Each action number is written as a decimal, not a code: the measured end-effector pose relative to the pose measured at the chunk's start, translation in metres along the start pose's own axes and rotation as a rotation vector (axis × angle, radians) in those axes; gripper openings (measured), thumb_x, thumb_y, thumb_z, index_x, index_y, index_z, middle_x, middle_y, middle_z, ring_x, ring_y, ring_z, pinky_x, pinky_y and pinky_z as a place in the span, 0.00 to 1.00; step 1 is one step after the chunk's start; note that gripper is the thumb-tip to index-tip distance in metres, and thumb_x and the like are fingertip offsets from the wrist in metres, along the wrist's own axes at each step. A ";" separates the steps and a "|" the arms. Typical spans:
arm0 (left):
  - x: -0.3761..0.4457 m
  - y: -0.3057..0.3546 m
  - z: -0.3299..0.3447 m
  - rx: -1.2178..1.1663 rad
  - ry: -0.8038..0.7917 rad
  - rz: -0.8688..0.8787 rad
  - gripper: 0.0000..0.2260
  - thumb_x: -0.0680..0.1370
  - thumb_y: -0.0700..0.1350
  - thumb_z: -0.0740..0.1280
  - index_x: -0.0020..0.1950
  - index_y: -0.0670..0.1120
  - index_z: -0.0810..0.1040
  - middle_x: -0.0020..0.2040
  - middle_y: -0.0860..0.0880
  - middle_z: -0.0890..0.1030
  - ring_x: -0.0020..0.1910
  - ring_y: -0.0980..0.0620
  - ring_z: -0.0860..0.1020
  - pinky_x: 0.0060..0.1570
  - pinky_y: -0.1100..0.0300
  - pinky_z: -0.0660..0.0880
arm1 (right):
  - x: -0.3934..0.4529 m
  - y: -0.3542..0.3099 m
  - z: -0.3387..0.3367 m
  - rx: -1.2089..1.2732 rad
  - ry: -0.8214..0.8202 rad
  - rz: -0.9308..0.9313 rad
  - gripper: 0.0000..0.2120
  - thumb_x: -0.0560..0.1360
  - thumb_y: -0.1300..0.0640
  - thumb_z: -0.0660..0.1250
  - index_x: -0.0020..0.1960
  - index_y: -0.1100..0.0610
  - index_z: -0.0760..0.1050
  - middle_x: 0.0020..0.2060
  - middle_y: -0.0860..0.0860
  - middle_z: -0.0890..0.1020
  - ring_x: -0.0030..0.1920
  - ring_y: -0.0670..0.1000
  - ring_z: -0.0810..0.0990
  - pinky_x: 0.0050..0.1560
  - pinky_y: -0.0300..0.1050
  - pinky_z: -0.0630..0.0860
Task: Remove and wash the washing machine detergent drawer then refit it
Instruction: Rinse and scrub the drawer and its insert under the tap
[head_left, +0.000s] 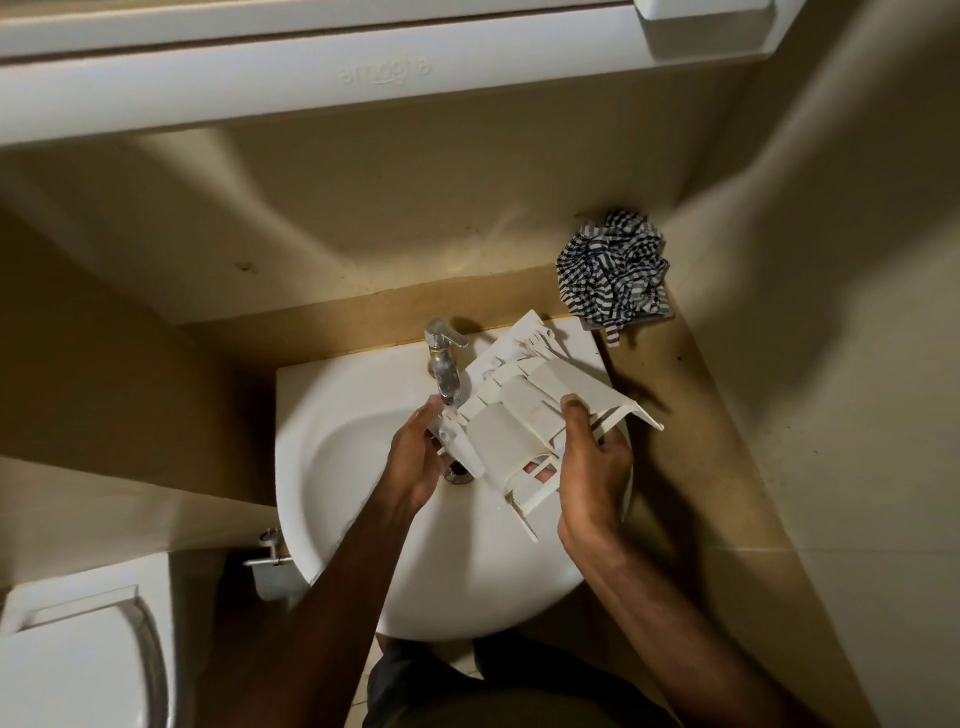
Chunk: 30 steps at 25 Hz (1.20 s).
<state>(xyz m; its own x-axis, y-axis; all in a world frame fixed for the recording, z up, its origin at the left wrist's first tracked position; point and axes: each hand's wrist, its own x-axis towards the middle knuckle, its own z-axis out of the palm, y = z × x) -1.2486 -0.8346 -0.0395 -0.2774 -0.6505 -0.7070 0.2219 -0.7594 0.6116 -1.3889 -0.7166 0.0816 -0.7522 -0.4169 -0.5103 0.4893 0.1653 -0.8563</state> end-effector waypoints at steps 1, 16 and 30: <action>-0.002 -0.003 0.002 -0.031 -0.014 -0.011 0.12 0.84 0.47 0.67 0.64 0.43 0.80 0.60 0.43 0.84 0.58 0.43 0.81 0.63 0.42 0.76 | -0.002 0.001 0.001 0.015 0.006 0.005 0.10 0.80 0.52 0.73 0.60 0.51 0.82 0.49 0.51 0.89 0.45 0.53 0.89 0.35 0.48 0.85; -0.036 -0.003 -0.054 0.357 -0.077 -0.067 0.25 0.81 0.66 0.61 0.48 0.49 0.89 0.50 0.44 0.88 0.47 0.47 0.86 0.52 0.51 0.76 | -0.010 0.020 -0.044 -0.110 -0.053 0.088 0.05 0.76 0.55 0.74 0.51 0.54 0.84 0.42 0.51 0.89 0.38 0.53 0.89 0.31 0.46 0.82; -0.059 0.004 -0.078 0.124 -0.178 -0.046 0.26 0.77 0.66 0.70 0.70 0.53 0.82 0.68 0.39 0.82 0.63 0.39 0.83 0.55 0.46 0.82 | 0.074 0.046 -0.013 -0.582 -0.685 0.347 0.15 0.68 0.40 0.69 0.47 0.49 0.83 0.45 0.54 0.85 0.49 0.57 0.81 0.55 0.52 0.75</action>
<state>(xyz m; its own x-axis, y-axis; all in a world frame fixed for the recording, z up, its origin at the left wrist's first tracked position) -1.1585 -0.8007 -0.0229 -0.4473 -0.5945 -0.6682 0.0920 -0.7737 0.6269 -1.4280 -0.7284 0.0038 -0.0958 -0.6625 -0.7429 0.2019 0.7179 -0.6663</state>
